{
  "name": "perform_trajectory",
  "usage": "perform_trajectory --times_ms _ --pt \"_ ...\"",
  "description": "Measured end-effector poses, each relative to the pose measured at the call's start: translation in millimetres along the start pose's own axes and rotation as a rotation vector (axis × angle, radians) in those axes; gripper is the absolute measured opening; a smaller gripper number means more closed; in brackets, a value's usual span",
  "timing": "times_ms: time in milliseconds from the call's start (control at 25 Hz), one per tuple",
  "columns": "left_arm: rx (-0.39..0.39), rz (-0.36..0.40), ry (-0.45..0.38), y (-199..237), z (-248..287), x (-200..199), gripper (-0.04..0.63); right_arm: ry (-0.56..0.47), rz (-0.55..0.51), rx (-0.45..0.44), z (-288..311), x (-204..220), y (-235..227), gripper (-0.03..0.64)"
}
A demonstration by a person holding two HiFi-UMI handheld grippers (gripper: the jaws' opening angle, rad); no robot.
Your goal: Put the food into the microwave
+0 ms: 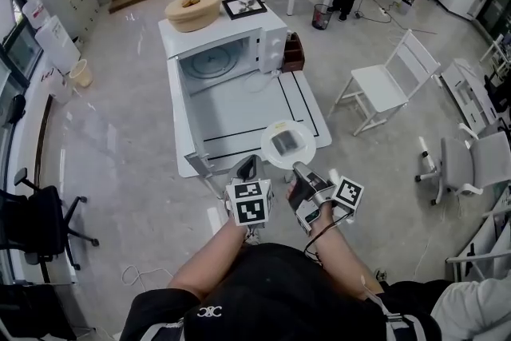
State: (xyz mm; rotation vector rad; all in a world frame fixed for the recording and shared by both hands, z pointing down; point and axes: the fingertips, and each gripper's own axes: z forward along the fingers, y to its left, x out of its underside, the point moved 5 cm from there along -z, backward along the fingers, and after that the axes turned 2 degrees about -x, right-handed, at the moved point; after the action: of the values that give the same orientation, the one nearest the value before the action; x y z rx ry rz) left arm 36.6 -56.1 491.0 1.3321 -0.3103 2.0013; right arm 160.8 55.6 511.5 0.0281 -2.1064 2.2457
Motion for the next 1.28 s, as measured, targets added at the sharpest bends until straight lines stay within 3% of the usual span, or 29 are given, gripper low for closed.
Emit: perform_trajectory --times_ms 560,1280 --pt "0.041 0.019 0.003 35.9 69.0 -34.7 0.008 -0.009 -0.010 -0.024 85.3 -27.2 4.3 0.021" --pt "0.020 0.002 0.002 57.3 84.2 -40.9 0.008 -0.008 -0.004 -0.026 124.1 -37.8 3.2 0.021"
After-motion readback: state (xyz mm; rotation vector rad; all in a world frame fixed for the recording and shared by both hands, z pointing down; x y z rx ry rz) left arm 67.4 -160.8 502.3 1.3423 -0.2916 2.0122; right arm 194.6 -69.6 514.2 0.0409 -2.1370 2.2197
